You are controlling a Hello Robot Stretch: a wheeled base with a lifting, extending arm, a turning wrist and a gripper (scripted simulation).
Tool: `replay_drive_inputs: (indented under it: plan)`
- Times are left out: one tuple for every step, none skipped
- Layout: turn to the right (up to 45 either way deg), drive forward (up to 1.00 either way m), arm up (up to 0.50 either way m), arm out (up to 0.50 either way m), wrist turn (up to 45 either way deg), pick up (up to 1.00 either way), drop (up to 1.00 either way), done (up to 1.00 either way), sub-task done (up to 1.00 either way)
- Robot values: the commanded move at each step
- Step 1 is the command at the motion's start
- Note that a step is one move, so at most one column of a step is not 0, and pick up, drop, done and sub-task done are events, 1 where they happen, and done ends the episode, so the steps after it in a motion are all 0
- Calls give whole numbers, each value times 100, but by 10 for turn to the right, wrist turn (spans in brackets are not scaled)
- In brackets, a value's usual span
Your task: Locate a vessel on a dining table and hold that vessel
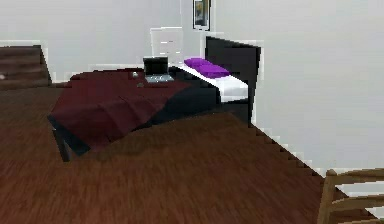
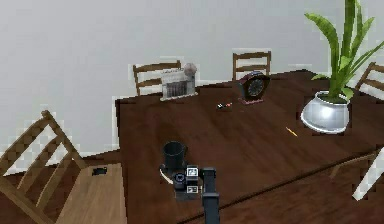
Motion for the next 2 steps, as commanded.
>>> replay_drive_inputs:
  plan:
    - [0,0,10,0,0,0,0,0,0]
    - [0,0,0,0,0,0,0,100,0]
